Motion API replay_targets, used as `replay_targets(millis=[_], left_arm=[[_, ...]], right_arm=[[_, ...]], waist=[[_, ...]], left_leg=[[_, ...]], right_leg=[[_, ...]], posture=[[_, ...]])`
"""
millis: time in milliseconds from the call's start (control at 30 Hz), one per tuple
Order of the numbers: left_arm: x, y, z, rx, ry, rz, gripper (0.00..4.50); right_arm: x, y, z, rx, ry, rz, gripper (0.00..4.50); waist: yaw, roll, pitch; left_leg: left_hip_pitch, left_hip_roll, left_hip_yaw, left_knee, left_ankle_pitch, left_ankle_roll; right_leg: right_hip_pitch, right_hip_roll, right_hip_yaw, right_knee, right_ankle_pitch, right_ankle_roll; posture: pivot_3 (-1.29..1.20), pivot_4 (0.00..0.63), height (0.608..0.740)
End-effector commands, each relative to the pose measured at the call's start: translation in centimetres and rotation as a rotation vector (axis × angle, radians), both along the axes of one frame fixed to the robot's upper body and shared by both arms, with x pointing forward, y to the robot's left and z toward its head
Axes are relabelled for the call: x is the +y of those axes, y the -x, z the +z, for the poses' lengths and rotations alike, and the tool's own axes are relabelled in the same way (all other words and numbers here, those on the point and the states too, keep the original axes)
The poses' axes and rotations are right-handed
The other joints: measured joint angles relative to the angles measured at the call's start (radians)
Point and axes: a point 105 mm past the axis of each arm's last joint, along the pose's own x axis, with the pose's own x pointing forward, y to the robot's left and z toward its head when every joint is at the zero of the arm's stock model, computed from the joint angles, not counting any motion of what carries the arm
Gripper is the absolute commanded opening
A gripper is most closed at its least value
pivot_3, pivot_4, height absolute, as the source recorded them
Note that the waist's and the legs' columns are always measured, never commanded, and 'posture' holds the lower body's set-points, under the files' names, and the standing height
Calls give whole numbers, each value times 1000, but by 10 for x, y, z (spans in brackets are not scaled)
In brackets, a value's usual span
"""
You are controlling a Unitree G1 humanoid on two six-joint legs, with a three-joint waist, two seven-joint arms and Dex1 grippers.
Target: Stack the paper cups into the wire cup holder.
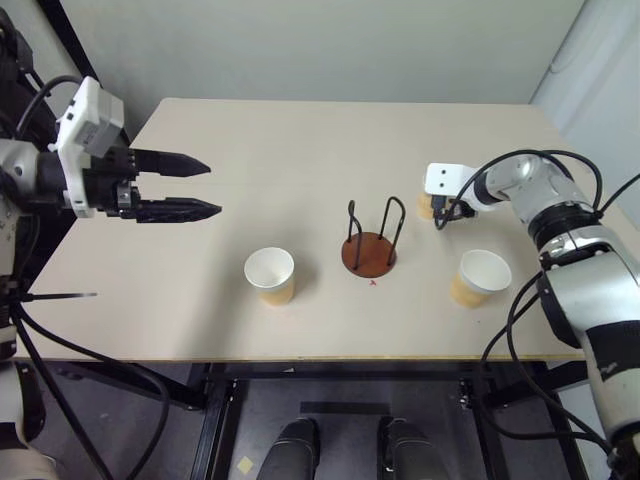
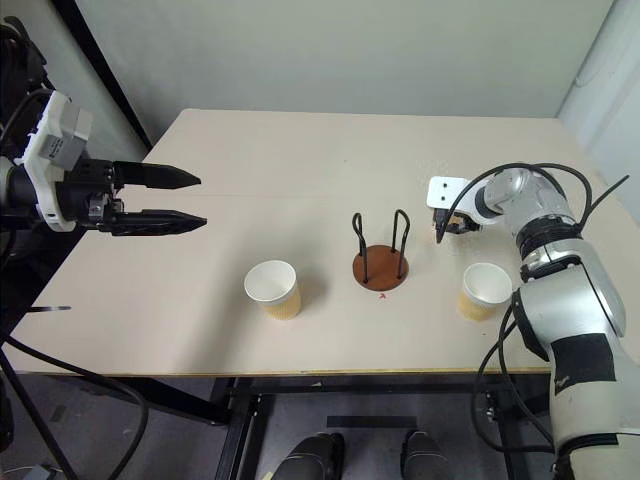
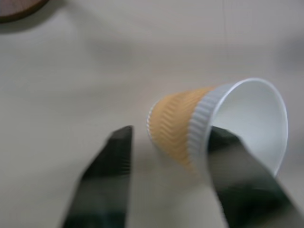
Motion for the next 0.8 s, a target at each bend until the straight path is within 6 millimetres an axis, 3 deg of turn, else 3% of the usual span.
replay_targets(millis=[33, 100, 133, 400, 567, 633, 700, 800], left_arm=[[2, 5, 13, -60, -9, 0, 3924], [1, 4, 13, -61, -9, -2, 3924], [1, 4, 13, -62, -9, -3, 3924], [1, 2, 13, -61, -17, -6, 3924], [8, 4, 11, -38, -27, 6, 3924], [12, 5, 9, -14, -24, 17, 3924], [13, 5, 11, -6, -15, 17, 3924], [11, 4, 14, -9, -4, 7, 3924]], right_arm=[[5, -4, 21, -63, -16, 11, 834], [5, -3, 20, -60, -16, 13, 104], [5, -3, 20, -58, -17, 14, 45], [2, 2, 35, -48, -65, 38, 45], [15, 17, 78, -52, -165, 150, 45], [35, 40, 117, -72, -200, 285, 45], [49, 63, 138, -71, -211, 378, 45], [68, 98, 151, -35, -211, 484, 45]], waist=[[1, 0, 0], [1, 0, 0], [1, 0, 0], [1, 0, 0], [-1, 1, 0], [-2, 1, 1], [-3, 1, 1], [-5, 1, 0]], left_leg=[[0, 0, 0, 0, 0, 0], [0, 0, 0, 0, 0, 0], [0, 0, 0, 0, 0, 0], [0, 0, 0, 0, 0, 0], [-1, 0, 0, 0, 0, 0], [-1, 0, 0, 0, 0, 0], [-3, 0, 0, -1, 0, 0], [-1, 1, 0, -4, 4, 4]], right_leg=[[0, 0, 0, 0, 0, 0], [0, 0, 0, 0, 0, 0], [0, 0, 0, -1, 0, 0], [0, 0, -1, -1, 0, -1], [0, 0, -1, 0, 0, -1], [0, 0, -1, 0, 0, -2], [-2, 0, -1, -1, -1, -3], [-1, 0, -5, -1, -6, -10]], posture=[[0, 150, 740], [0, 150, 740], [0, 150, 740], [0, 150, 740], [0, 150, 740], [0, 150, 740], [0, 150, 740], [0, 150, 740]])
